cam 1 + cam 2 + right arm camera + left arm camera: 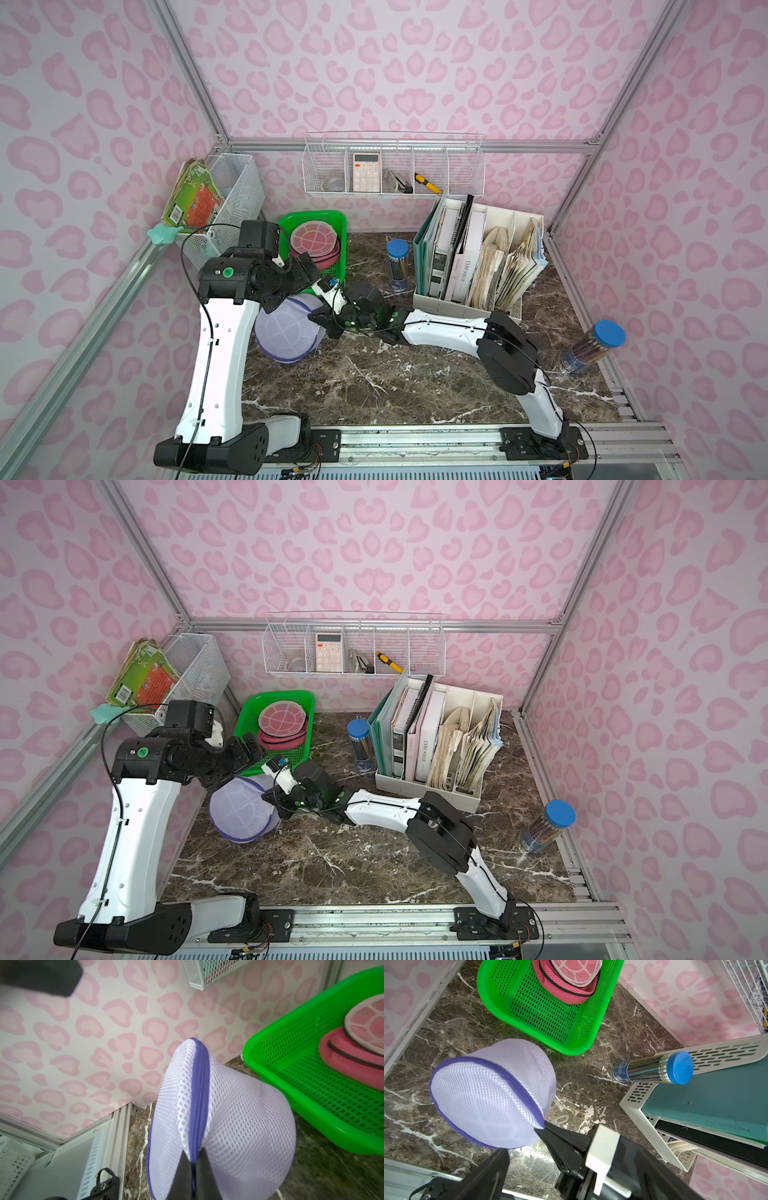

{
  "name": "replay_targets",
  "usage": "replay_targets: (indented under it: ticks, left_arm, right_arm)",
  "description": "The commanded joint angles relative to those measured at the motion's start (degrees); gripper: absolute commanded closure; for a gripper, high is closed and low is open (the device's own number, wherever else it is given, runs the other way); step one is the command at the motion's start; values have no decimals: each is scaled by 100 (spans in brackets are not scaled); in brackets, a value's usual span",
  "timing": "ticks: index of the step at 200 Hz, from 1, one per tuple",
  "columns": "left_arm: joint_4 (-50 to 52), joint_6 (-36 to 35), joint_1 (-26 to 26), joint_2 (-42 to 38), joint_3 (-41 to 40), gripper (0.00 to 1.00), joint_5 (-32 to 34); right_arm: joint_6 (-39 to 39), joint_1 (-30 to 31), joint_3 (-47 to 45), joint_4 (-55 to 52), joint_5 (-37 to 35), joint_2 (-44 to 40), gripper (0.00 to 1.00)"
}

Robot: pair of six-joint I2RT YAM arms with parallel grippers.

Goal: Turn the laundry bag inside out
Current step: Place the laundry bag at the center of the board.

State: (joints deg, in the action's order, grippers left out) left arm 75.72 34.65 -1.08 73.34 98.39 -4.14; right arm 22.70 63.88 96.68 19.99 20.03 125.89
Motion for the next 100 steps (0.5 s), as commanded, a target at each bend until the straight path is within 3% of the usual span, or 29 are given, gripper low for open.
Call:
replay_targets:
  ticks: [1, 59, 65, 82, 100]
  left_arm:
    - [-22, -33, 10, -50, -61, 1, 23]
    - [-75, -86, 15, -131, -305, 1, -52]
    - [-84, -111, 16, -136, -318, 1, -52]
    - [-85, -167, 16, -132, -326, 1, -8]
    - [-128, -235, 13, -105, -329, 1, -34]
  right_arm:
    - [437, -40, 564, 273, 464, 493, 100]
    - [1150, -148, 2224, -620, 538, 2117, 99]
    - [1265, -180, 2304, -690, 585, 2199, 93]
    - [1429, -231, 2243, -720, 582, 2172, 60]
    - [1310, -233, 1849, -539, 358, 1828, 43]
